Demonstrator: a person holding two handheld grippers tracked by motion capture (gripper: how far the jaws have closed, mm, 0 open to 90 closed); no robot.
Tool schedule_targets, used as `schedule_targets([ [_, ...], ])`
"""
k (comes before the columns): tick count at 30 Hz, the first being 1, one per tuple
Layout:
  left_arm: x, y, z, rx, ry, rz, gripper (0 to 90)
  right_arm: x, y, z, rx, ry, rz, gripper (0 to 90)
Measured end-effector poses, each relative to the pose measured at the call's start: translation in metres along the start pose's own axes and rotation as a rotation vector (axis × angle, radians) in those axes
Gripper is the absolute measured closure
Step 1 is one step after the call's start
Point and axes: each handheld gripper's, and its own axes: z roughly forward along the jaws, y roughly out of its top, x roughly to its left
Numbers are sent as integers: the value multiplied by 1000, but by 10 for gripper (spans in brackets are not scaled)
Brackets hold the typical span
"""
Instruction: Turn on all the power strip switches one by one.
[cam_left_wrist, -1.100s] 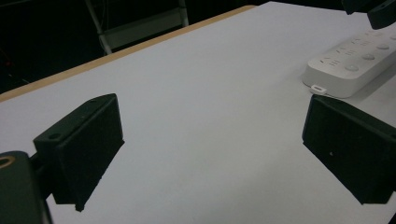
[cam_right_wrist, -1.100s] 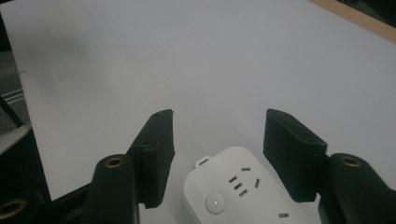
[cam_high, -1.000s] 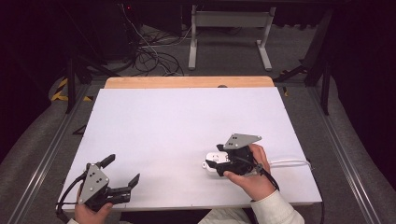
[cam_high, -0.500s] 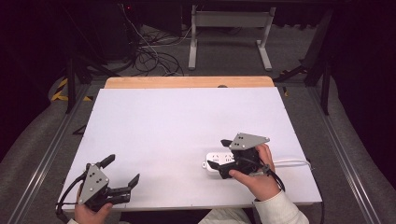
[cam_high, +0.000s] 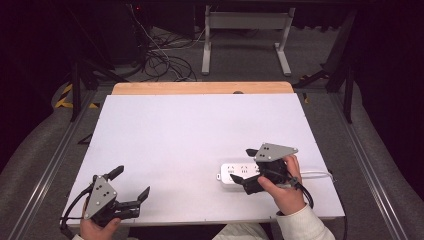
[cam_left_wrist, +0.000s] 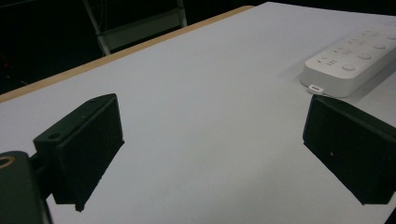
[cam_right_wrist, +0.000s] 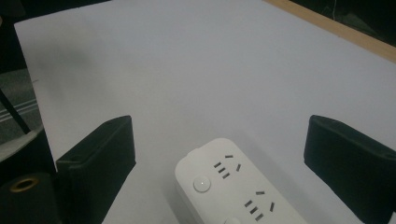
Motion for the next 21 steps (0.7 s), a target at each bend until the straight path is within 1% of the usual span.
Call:
schedule_targets([
  [2, 0, 0, 0, 0, 2, 6, 53, -2, -1, -3, -17, -10, 4, 93],
  [4, 0, 0, 0, -1, 1, -1, 53, -4, -2, -7, -22, -18, 6, 93],
  [5, 0, 0, 0, 0, 3, 5, 53, -5, -3, -8, -26, -23, 13, 93],
  [6, 0, 0, 0, 0, 1, 1, 52, -6, -4, -9, -32, -27, 15, 93],
  [11, 0, 0, 0, -2, 0, -2, 52, -12, -11, -16, -61, -34, 31, 93],
  [13, 1, 0, 0, -4, -4, -3, 51, -14, -15, -18, -58, -43, 27, 91],
  [14, 1, 0, 0, -3, -5, -2, 50, -16, -17, -20, -53, -36, 34, 83],
  [16, 1, 0, 0, -3, -9, -2, 49, -19, -22, -22, -74, -46, 65, 79],
  [18, 1, 0, 0, -4, -12, -2, 48, -23, -26, -24, -82, -62, 77, 79],
  [21, 1, -1, 0, -5, -18, -2, 47, -27, -33, -27, -96, -74, 83, 79],
])
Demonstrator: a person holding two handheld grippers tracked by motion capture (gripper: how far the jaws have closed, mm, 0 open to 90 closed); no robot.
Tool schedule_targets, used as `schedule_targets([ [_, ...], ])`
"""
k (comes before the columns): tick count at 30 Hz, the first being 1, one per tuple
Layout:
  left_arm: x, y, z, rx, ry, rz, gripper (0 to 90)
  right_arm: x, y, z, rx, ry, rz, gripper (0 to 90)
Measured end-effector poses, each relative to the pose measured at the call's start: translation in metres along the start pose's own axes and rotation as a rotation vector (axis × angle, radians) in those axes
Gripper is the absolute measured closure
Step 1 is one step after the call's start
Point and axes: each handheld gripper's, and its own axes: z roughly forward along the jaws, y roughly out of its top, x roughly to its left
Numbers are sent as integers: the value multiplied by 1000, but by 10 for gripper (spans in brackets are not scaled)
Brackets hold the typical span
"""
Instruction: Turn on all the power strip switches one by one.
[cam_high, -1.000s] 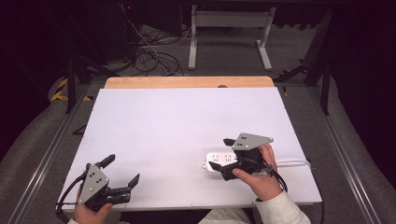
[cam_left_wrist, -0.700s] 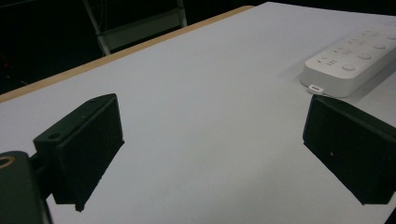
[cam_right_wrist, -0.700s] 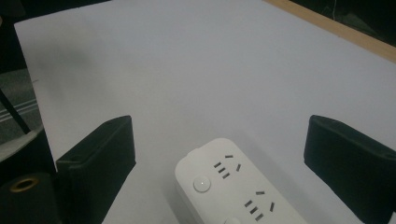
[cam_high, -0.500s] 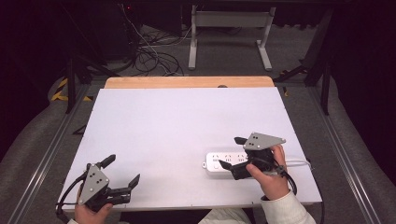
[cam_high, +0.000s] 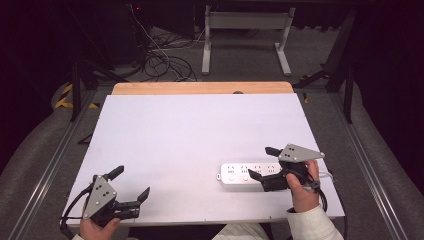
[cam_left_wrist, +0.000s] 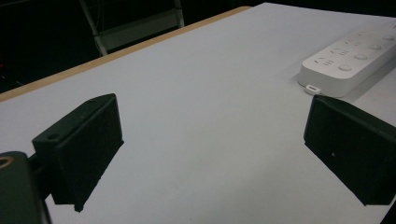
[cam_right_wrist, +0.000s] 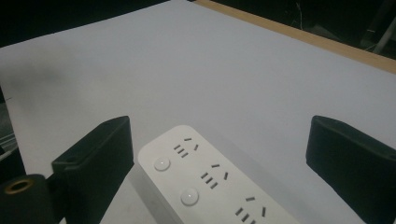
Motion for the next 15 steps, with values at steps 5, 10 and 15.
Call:
schedule_targets([
  [5, 3, 0, -2, -16, -24, -4, 34, -11, -14, -6, -23, -16, 9, 79],
  [10, 4, -2, -2, -14, -29, -4, 25, -22, -29, -11, -32, -19, 22, 79],
  [15, 4, -2, -3, -22, -34, 5, 24, -27, -41, -16, -40, -25, 12, 79],
])
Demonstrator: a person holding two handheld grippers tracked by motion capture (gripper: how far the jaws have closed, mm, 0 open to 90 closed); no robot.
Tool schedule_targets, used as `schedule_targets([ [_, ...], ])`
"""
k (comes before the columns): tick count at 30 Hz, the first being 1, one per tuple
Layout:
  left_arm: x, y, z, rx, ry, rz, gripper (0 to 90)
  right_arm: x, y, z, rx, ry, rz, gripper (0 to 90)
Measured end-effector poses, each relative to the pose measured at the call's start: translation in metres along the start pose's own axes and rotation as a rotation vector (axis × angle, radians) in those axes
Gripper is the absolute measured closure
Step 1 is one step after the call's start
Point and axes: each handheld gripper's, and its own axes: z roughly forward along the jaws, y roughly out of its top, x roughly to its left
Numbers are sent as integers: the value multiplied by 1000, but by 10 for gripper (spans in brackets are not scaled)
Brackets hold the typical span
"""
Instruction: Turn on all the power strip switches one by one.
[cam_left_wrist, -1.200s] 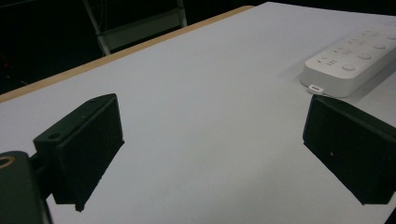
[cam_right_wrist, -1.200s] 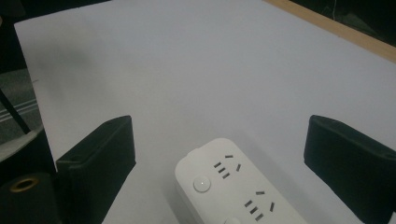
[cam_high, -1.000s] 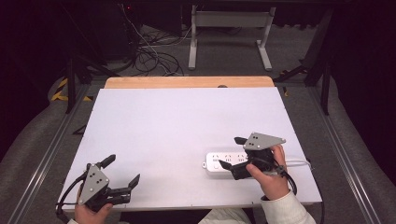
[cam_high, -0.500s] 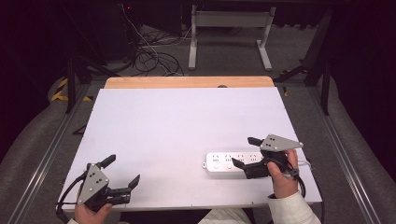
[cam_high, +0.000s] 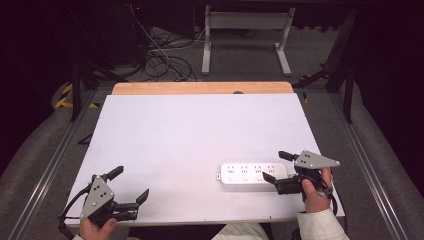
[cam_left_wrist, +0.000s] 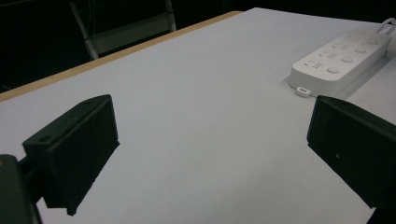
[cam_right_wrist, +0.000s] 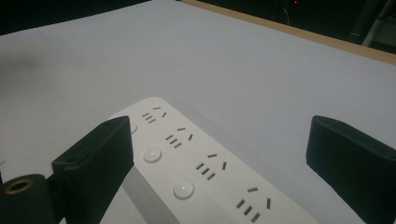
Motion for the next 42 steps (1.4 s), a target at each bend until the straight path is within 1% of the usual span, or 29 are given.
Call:
schedule_targets([
  [2, 0, 0, 0, -10, -7, -12, 24, -1, -4, -2, -6, -4, -3, 79],
  [5, 1, -1, -1, -6, -8, -3, 24, -3, -11, -4, -8, -10, 1, 79],
  [9, 1, -1, -1, -5, -5, -3, 24, -4, -20, -7, -2, -13, 4, 79],
  [11, 1, -2, -1, -3, -6, -13, 24, -4, -25, -9, -3, -13, 9, 79],
  [15, 0, -2, -2, 0, 0, -9, 23, -4, -35, -12, 2, -14, 17, 79],
  [17, 0, -2, -2, 1, 1, -8, 22, -3, -42, -13, 15, -14, 20, 79],
  [18, 1, -3, -2, 2, 3, -1, 22, -3, -44, -13, 21, -13, 22, 79],
  [19, 0, -3, -3, 4, 2, -10, 22, -2, -47, -14, 27, -12, 23, 79],
  [20, 0, -4, -3, 5, 4, -11, 22, -2, -48, -15, 28, -11, 24, 79],
  [23, 1, -6, -5, 12, 8, -9, 22, -3, -50, -18, 16, -13, 28, 75],
  [26, 1, -6, -5, 13, 13, -10, 22, -4, -50, -17, 12, -16, 34, 75],
  [29, 2, -7, -3, 18, 16, -12, 23, -2, -48, -16, 12, -18, 20, 75],
  [30, 3, -6, -2, 20, 19, -1, 23, -1, -47, -16, 8, -20, 19, 75],
  [31, 2, -7, -2, 20, 17, -11, 22, -1, -46, -17, 7, -24, 11, 75],
  [33, 2, -6, -3, 10, 22, -10, 23, 0, -46, -18, 0, -28, 11, 73],
  [34, 2, -6, -3, 8, 27, 4, 24, 0, -45, -18, -1, -30, 13, 73],
  [35, 1, -6, -3, 3, 27, 1, 24, -1, -45, -17, -1, -31, 12, 73],
  [37, 1, -6, -3, 3, 34, 15, 23, -1, -45, -17, -2, -31, 15, 73],
  [40, 1, -7, -1, 3, 49, 24, 24, -1, -45, -18, -8, -34, 19, 73],
  [42, 1, -7, -1, 7, 48, 22, 24, 0, -44, -19, -17, -39, 19, 73],
])
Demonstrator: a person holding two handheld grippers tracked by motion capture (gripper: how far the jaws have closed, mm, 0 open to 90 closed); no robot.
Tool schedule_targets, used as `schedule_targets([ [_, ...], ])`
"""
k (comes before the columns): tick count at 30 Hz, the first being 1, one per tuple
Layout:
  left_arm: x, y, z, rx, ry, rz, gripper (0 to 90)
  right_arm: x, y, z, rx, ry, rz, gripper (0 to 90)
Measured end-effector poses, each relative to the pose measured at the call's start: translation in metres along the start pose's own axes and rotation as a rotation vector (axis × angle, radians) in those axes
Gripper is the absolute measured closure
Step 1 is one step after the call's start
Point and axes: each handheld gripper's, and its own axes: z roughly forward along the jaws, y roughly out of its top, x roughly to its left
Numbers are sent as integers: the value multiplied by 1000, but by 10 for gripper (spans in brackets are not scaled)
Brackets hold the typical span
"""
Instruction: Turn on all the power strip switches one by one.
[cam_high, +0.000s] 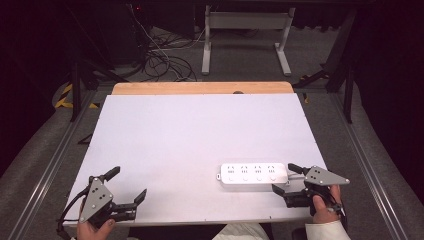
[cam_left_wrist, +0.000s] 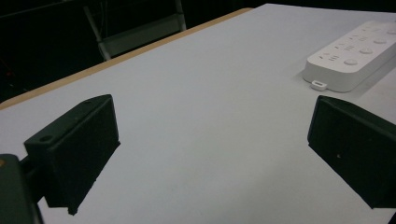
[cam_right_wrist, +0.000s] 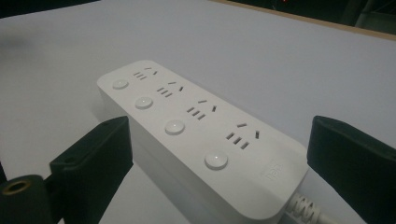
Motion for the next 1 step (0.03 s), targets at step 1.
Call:
schedule_targets([
  [1, 0, 0, 0, 0, -4, -2, 24, 0, 0, 0, -6, 0, -4, 73],
])
